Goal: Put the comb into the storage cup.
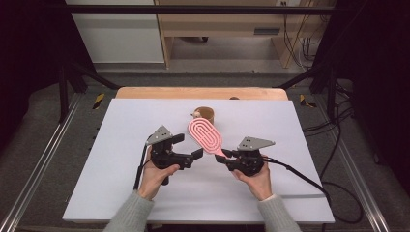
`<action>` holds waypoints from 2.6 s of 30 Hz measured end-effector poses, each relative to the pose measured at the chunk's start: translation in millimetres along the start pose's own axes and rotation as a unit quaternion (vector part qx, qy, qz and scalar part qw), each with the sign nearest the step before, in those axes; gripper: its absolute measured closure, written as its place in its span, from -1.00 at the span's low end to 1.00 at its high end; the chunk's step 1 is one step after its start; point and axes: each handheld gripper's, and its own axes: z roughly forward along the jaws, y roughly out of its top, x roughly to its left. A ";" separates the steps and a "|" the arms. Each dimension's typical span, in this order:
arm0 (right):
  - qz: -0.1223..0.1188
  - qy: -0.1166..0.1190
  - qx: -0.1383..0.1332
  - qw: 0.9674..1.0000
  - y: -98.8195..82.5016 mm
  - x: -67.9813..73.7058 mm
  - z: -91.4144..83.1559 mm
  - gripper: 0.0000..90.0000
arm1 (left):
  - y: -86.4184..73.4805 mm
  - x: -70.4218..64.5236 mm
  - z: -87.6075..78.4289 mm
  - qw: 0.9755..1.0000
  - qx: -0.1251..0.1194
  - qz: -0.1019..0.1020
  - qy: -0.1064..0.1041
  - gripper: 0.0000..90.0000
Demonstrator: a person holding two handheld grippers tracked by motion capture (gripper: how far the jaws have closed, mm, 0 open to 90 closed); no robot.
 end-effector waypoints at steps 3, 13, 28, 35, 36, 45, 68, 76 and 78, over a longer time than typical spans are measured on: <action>-0.001 0.001 -0.003 1.000 0.4 0.2 -0.7 0.56 | 0.2 1.1 2.0 1.000 -0.003 -0.008 0.002 -0.96; -0.001 0.000 -0.008 1.000 0.7 0.4 -1.5 0.56 | 2.8 2.4 8.3 0.999 -0.015 -0.028 0.021 -0.96; -0.001 0.000 -0.013 1.000 1.3 0.6 -2.5 0.56 | 4.7 -4.4 18.3 0.998 -0.030 -0.049 0.036 -0.88; -0.002 0.001 -0.014 1.000 1.3 0.9 -2.4 0.56 | 4.6 -6.5 22.1 0.997 -0.032 -0.055 0.043 -0.76; -0.002 0.000 -0.016 1.000 1.2 1.0 -2.4 0.56 | 4.6 -6.8 22.3 0.997 -0.033 -0.056 0.044 -0.73; -0.004 0.003 -0.018 1.000 1.0 1.4 -1.9 0.56 | 4.8 -9.0 24.7 0.996 -0.042 -0.062 0.047 -0.44; -0.014 -0.001 -0.026 1.000 -0.7 2.0 0.6 0.55 | 5.6 -13.9 27.3 0.994 -0.049 -0.090 0.044 -0.02; -0.019 -0.001 -0.030 0.999 -0.9 2.3 1.0 0.55 | 6.0 -16.2 25.7 0.993 -0.055 -0.097 0.043 0.05; -0.018 0.001 -0.031 0.999 -0.9 2.2 1.1 0.56 | 6.2 -16.6 25.4 0.993 -0.057 -0.100 0.042 0.07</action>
